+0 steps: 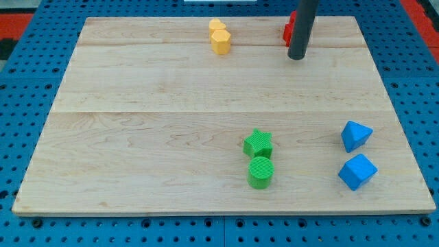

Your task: Separate the green circle from the green star

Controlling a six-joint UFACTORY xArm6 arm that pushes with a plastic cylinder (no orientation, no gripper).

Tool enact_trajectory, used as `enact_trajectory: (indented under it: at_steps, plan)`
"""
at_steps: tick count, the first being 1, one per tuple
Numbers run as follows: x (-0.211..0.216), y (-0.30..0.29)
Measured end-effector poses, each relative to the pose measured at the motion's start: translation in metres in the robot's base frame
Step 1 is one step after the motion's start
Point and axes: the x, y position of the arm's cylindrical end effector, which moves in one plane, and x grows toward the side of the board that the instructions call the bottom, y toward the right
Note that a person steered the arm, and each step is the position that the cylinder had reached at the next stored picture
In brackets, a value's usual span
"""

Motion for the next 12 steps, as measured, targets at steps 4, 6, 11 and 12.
enact_trajectory:
  at_steps: [4,6,11,12]
  plan:
    - [-0.063,-0.058]
    - [-0.067,-0.07]
    - [-0.097,-0.08]
    - [-0.095,-0.083]
